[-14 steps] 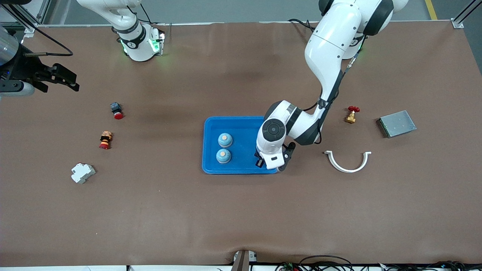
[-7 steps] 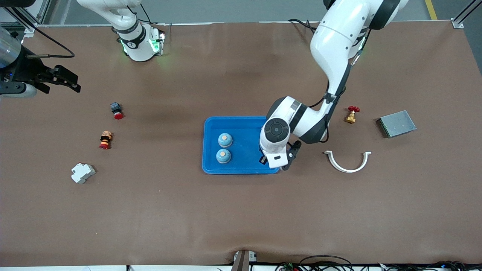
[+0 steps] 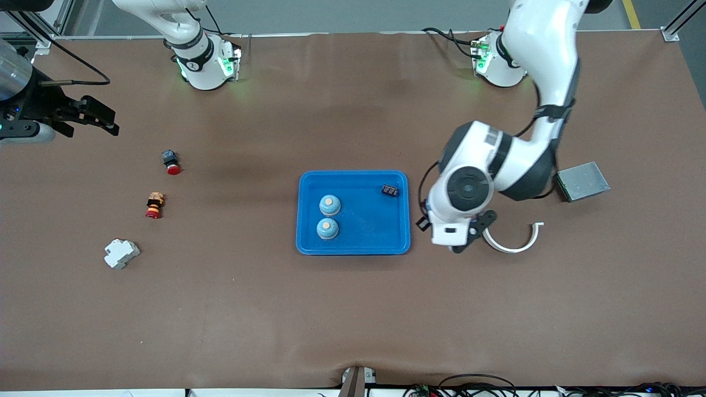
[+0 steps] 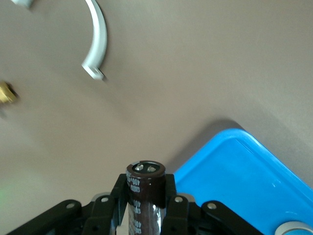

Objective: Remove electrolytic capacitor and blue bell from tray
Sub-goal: 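Lift the capacitor with the left gripper and carry it to the white arch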

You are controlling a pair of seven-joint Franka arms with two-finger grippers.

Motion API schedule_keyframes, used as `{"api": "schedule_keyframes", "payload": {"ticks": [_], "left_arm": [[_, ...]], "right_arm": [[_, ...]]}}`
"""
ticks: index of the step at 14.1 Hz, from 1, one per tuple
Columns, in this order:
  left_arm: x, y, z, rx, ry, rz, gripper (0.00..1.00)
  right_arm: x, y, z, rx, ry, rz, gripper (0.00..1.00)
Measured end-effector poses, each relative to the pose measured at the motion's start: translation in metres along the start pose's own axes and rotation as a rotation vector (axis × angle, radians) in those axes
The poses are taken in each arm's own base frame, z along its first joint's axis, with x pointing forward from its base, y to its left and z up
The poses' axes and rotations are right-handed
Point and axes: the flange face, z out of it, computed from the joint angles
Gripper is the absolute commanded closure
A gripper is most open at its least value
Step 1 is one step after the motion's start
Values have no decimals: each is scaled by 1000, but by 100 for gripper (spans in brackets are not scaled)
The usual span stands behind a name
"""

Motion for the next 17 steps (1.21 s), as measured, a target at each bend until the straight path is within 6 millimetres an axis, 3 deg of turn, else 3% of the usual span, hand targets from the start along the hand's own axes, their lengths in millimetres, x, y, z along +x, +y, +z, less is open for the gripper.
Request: {"api": "schedule_keyframes", "payload": {"ticks": [4,7,9,12,17], "left_arm": [[54,-66,-33,-11,-25,126,100],[104,-127,-31,-13,-57,226,100],[133,-155,-21,-22,-63,282,100],[155,-170,7,-24,2,312,100],[148,-166,66,-32,66,342,100]], "right_arm": [[0,0,-1,0,6,0,0],[0,0,-1,0,8,0,0],[0,0,-1,0,8,0,0],[0,0,0,0,8,0,0],[-2,-9,7,0,11,-3,0]]}}
